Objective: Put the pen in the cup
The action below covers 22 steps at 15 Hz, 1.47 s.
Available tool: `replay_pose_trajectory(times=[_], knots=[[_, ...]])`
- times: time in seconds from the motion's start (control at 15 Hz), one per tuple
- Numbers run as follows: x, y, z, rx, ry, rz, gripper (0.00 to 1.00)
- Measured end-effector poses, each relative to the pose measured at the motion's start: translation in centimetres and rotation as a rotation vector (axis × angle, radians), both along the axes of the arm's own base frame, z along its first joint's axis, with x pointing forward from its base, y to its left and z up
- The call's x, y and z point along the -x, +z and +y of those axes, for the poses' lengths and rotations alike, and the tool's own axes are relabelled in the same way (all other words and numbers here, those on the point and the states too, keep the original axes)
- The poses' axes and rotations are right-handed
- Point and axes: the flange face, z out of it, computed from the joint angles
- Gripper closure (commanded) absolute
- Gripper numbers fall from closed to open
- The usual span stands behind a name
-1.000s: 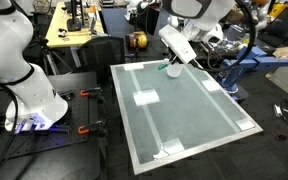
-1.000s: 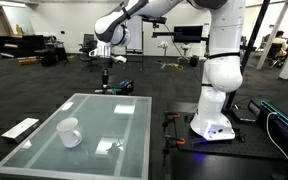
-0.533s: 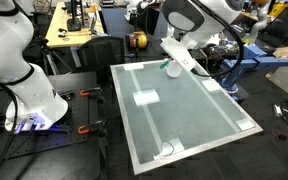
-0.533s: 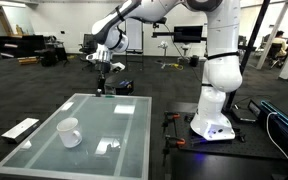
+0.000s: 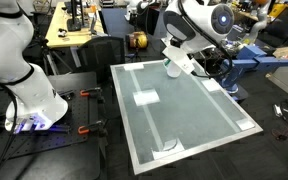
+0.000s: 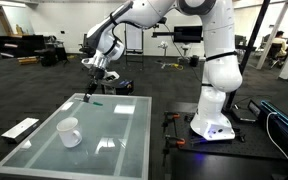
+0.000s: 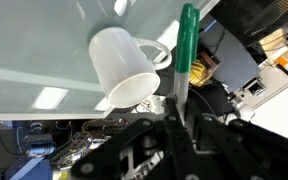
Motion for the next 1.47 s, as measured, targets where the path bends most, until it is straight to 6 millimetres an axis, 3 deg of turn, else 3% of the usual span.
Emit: replay_pose_trajectory(times=[0.8,1.47], knots=[[-2.1,-1.7,3.4,-0.101,-0.017,-0.29,0.97],[-3.3,-3.1,6.1,-0.122,0.04,-0.418,0.97]])
